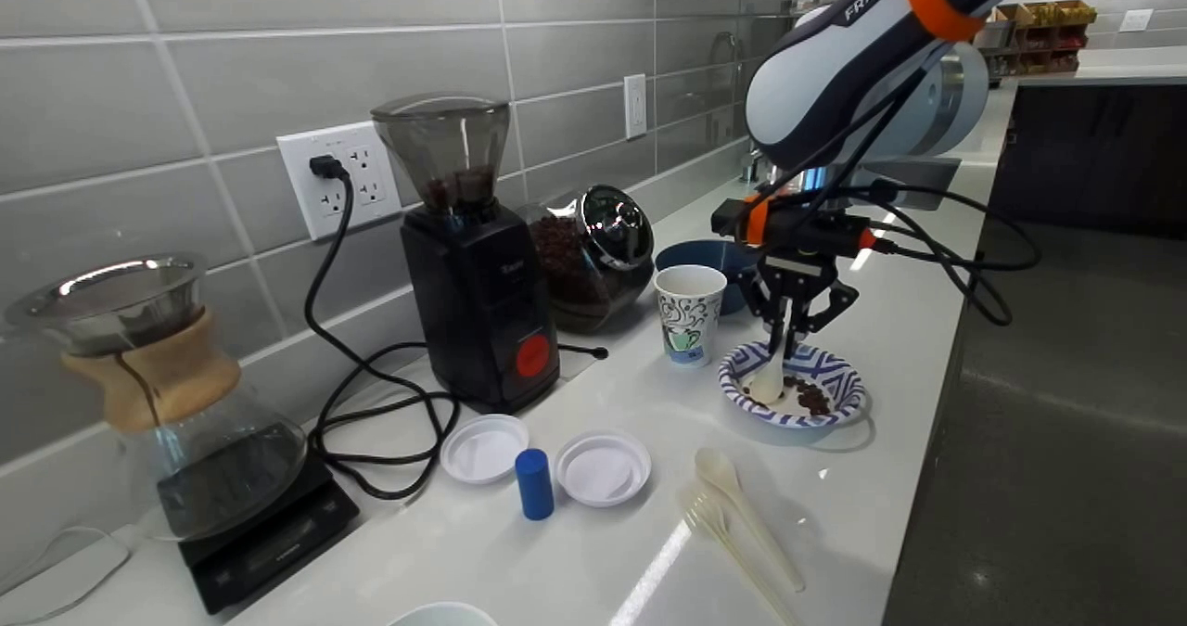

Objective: Use the spoon to transfer some contents from the plate to the cup

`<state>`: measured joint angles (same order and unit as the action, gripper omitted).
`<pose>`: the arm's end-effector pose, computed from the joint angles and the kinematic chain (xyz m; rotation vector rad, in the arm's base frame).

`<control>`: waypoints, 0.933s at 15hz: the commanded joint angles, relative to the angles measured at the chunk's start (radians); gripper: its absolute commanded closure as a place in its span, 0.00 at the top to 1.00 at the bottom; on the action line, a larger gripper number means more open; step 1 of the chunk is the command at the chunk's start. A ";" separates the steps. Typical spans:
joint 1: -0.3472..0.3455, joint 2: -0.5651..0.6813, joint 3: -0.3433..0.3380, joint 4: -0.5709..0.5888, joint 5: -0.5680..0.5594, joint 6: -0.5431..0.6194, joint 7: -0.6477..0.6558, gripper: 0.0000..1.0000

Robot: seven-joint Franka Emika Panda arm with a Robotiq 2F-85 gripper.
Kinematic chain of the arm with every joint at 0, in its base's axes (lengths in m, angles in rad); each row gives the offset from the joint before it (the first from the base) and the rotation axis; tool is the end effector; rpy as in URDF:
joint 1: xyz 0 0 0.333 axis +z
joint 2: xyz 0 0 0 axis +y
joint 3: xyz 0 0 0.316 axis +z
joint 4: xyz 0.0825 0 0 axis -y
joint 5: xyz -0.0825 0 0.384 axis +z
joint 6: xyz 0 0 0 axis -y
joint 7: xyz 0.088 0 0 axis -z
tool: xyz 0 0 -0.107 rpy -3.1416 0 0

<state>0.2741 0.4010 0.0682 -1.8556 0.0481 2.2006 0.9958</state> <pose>0.5944 0.2108 0.3012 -2.9397 1.0524 0.1307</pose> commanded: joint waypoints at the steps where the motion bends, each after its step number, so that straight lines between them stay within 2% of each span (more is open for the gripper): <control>1: -0.014 0.000 0.019 0.004 0.026 -0.019 -0.038 0.03; 14: -0.025 -0.006 0.032 0.008 0.085 -0.082 -0.132 0.03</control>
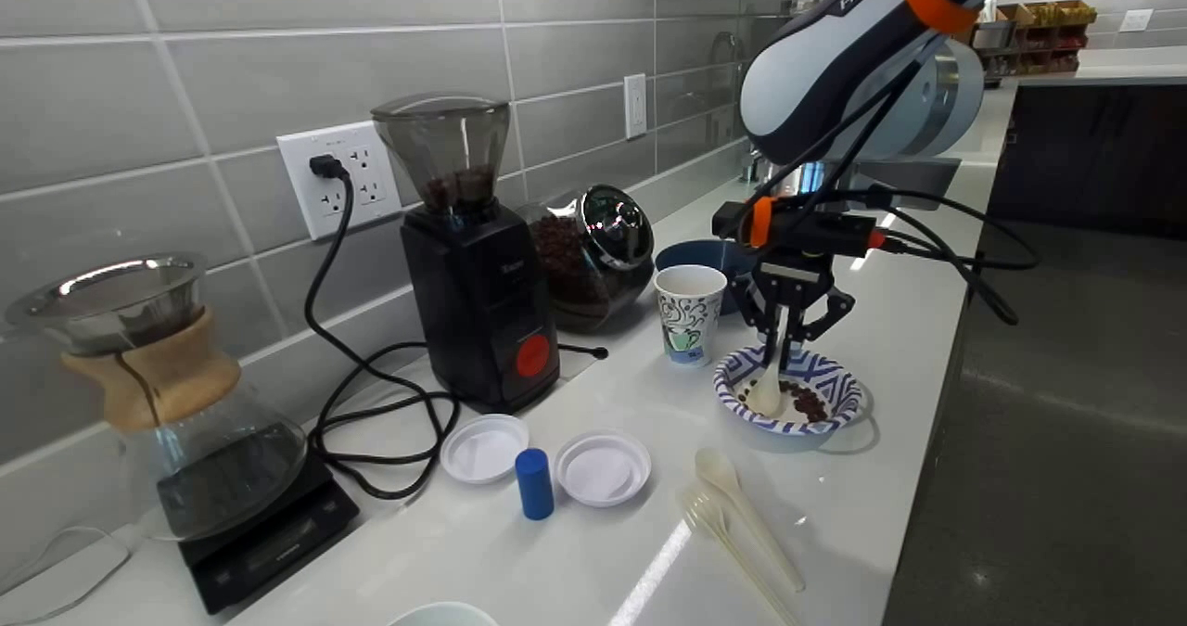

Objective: Use the spoon to transfer some contents from the plate to the cup

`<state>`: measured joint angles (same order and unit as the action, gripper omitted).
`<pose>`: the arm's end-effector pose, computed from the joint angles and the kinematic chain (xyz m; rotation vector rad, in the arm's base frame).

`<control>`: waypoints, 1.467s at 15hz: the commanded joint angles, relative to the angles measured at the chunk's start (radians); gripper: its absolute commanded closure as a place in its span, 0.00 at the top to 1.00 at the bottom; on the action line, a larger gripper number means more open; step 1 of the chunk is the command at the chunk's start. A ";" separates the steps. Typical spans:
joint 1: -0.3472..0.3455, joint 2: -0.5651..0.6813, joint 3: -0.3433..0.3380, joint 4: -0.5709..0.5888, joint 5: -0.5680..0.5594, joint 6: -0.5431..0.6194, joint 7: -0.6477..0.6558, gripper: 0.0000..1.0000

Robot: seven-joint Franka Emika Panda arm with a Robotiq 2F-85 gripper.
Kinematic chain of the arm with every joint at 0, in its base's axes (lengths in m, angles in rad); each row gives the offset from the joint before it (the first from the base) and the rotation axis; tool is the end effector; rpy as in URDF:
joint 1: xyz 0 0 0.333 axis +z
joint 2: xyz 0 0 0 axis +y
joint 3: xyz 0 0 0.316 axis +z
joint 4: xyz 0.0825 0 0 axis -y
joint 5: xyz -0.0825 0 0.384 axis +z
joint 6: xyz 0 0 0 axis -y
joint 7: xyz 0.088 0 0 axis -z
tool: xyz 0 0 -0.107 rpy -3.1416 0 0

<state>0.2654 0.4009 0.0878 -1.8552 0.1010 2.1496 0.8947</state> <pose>0.5862 0.2172 0.2980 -2.9586 0.9256 0.2385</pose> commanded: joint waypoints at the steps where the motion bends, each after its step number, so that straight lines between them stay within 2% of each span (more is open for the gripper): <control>1: -0.017 -0.003 0.012 0.009 0.034 -0.033 -0.034 0.03; 7: -0.017 0.012 0.018 0.017 0.051 -0.040 -0.063 0.03; 14: -0.028 0.040 0.036 0.034 0.128 -0.091 -0.163 0.03; 22: -0.065 0.064 0.029 0.087 0.232 -0.258 -0.219 0.03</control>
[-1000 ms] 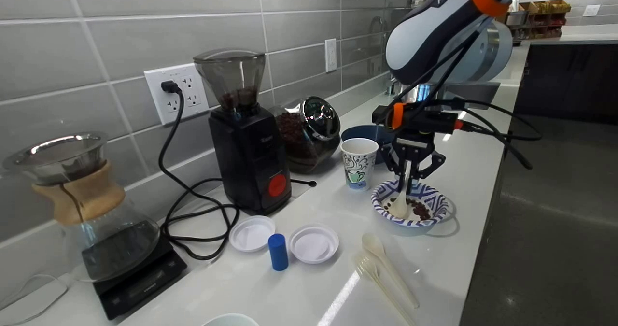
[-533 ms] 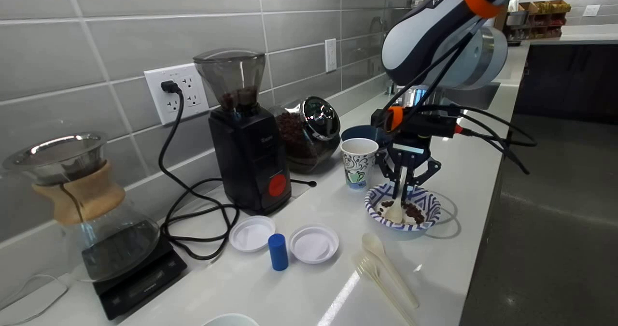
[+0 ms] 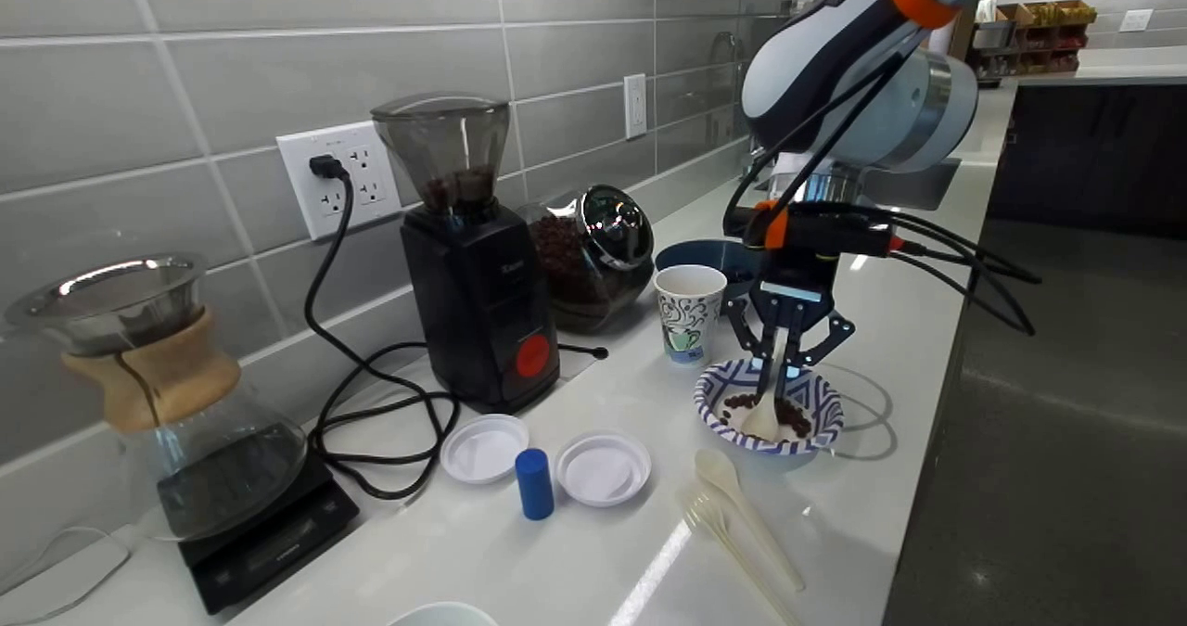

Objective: Use the spoon to transfer some contents from the plate to the cup

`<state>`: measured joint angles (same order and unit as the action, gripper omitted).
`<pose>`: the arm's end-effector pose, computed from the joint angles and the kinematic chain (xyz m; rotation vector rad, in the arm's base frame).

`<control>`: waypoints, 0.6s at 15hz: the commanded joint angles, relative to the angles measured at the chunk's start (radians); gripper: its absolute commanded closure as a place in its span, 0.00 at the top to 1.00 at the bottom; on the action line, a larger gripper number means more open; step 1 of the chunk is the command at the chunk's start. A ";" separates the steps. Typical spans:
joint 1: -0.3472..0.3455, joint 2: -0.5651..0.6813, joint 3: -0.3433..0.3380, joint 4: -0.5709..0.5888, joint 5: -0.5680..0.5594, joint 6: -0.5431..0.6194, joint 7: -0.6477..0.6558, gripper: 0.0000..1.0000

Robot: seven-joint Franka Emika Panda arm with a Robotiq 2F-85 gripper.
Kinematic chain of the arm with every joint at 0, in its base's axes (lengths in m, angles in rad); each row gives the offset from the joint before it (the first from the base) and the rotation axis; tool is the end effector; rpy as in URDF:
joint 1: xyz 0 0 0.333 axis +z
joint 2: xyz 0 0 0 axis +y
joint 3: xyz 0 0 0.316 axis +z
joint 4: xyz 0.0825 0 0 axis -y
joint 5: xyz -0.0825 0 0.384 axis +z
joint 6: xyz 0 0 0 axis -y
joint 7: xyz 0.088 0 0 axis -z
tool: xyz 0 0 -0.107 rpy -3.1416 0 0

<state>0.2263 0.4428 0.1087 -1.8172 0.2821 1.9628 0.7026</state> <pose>0.5747 0.2152 0.2789 -2.8762 0.7632 0.6037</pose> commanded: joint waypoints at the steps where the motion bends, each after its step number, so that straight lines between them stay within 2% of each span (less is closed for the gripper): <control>1: -0.033 0.024 0.008 0.057 0.064 -0.092 -0.034 0.03; 9: -0.080 0.023 0.002 0.099 0.162 -0.184 -0.053 0.03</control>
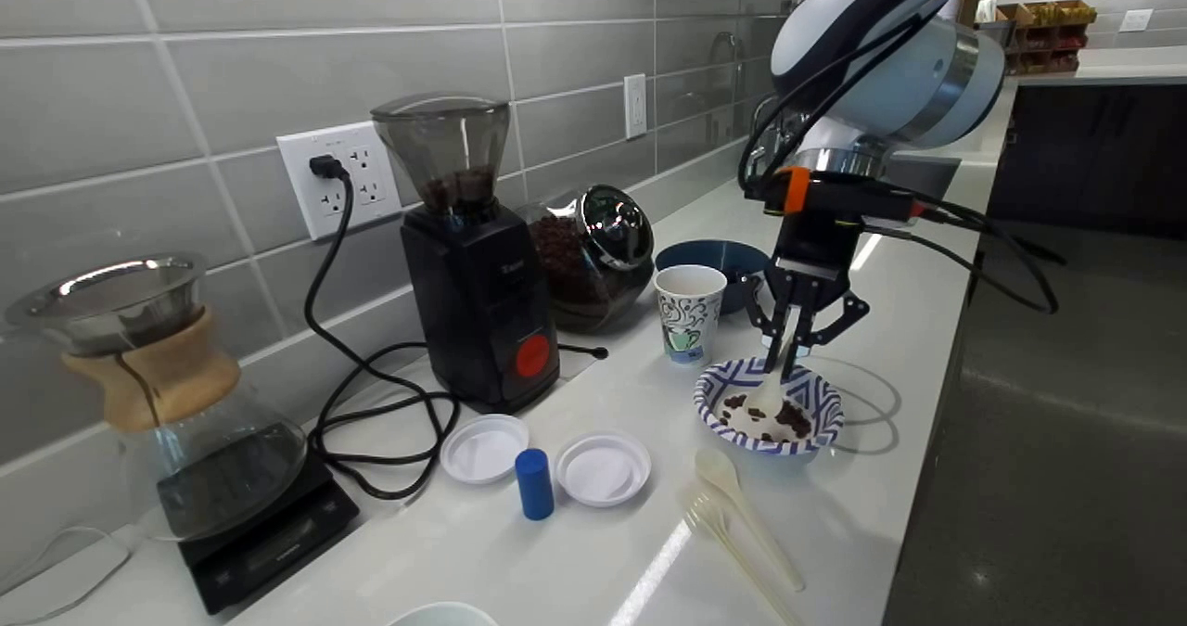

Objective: Use the spoon to transfer some contents from the plate to the cup

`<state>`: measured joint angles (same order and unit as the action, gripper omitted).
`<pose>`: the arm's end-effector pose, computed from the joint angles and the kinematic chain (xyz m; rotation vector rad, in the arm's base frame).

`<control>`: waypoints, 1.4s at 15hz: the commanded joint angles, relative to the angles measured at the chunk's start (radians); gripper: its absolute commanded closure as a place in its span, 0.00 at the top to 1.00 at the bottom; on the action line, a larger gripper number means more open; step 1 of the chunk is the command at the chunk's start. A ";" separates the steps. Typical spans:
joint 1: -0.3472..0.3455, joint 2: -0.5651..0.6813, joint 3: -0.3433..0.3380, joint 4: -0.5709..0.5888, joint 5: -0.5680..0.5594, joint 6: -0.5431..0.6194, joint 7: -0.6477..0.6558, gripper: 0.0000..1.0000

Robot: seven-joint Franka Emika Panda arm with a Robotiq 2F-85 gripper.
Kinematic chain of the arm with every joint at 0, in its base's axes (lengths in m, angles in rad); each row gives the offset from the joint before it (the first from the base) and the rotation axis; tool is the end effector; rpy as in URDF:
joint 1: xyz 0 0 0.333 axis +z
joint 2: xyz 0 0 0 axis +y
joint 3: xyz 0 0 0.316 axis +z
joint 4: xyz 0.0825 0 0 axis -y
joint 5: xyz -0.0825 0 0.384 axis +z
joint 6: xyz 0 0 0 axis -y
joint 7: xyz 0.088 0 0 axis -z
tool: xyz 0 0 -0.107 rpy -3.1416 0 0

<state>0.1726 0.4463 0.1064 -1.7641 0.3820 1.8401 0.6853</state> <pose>0.5846 0.1936 0.2952 -2.7507 0.8219 0.7436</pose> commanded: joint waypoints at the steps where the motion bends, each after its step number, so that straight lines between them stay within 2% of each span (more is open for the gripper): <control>1: -0.034 0.015 0.003 0.049 0.078 -0.072 -0.045 0.03; 7: -0.062 -0.018 -0.008 0.083 0.178 -0.074 -0.016 0.03; 10: -0.061 0.003 -0.011 0.148 0.214 -0.056 0.006 0.03; 16: -0.040 0.015 -0.006 0.241 0.214 -0.028 0.065 0.03; 21: -0.010 0.022 -0.013 0.264 0.159 0.109 0.083 0.03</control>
<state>0.1355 0.4416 0.1018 -1.5390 0.5692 1.8790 0.7404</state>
